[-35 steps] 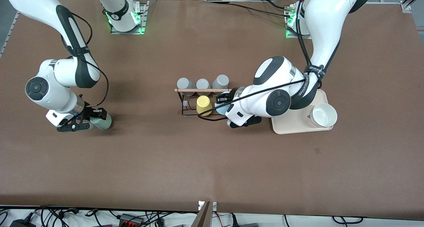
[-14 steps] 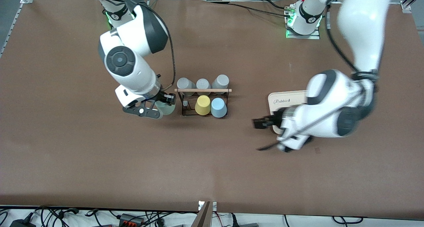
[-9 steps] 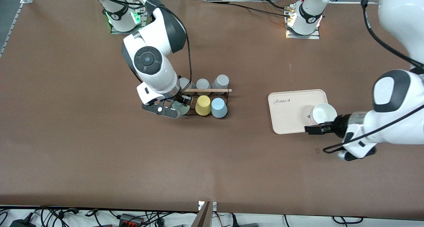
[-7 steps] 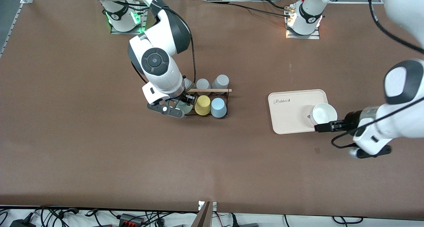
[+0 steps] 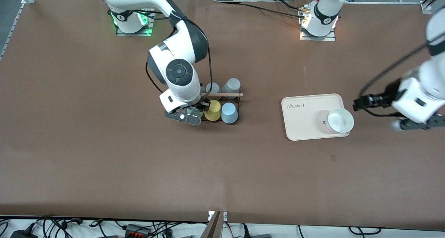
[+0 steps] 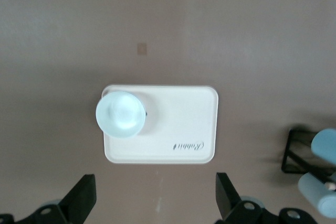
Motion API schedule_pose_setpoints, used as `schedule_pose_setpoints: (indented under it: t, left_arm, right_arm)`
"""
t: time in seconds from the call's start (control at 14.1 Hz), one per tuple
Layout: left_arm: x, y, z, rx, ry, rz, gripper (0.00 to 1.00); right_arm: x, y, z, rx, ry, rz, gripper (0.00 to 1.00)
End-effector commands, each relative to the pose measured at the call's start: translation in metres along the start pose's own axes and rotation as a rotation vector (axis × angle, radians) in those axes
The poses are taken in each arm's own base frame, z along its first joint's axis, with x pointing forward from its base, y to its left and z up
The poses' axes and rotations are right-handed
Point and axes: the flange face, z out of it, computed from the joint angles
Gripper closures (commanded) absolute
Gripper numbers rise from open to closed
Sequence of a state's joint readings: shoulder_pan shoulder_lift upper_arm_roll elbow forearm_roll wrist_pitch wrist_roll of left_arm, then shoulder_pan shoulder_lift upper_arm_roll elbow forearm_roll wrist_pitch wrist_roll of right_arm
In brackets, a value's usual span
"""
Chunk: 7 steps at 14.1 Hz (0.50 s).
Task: Hang scattered cups on rack with three cups
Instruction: 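Hang the teal cup on the rack peg with the right gripper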
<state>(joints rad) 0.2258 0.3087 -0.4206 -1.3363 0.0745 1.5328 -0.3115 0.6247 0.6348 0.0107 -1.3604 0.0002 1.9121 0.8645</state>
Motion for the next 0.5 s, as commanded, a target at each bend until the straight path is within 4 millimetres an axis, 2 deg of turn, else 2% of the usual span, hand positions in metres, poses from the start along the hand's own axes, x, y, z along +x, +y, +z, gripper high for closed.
schedule_pose_setpoints:
  t: [0.0,0.07,0.14,0.21,0.28,0.35,0.43]
  left_arm:
    - [-0.051,-0.019,0.026,0.007,0.033,-0.055,0.00]
    - [-0.064,-0.011,0.030,0.019,0.058,-0.057,0.00]
    - [-0.070,-0.005,0.032,0.025,0.059,-0.072,0.00]
    - [-0.067,-0.005,0.024,0.021,0.075,-0.093,0.00]
    - [-0.055,-0.007,0.012,0.017,0.103,-0.091,0.00]
    - [-0.040,-0.011,0.008,0.011,0.100,-0.092,0.00]
    - [-0.041,-0.012,0.008,0.020,0.079,-0.087,0.00]
  right_arm:
    - [-0.005,-0.005,0.015,-0.015,0.014,0.008,0.67]
    - [-0.005,-0.004,0.016,-0.015,0.014,0.008,0.65]
    - [-0.004,-0.004,0.016,-0.017,0.013,0.008,0.55]
    - [-0.002,-0.002,0.016,-0.014,0.013,0.007,0.39]
    - [0.000,0.000,0.014,-0.013,0.013,0.008,0.09]
    - [0.004,0.002,0.010,-0.009,0.016,0.007,0.00]
    - [0.006,0.005,0.003,-0.004,0.022,-0.001,0.00]
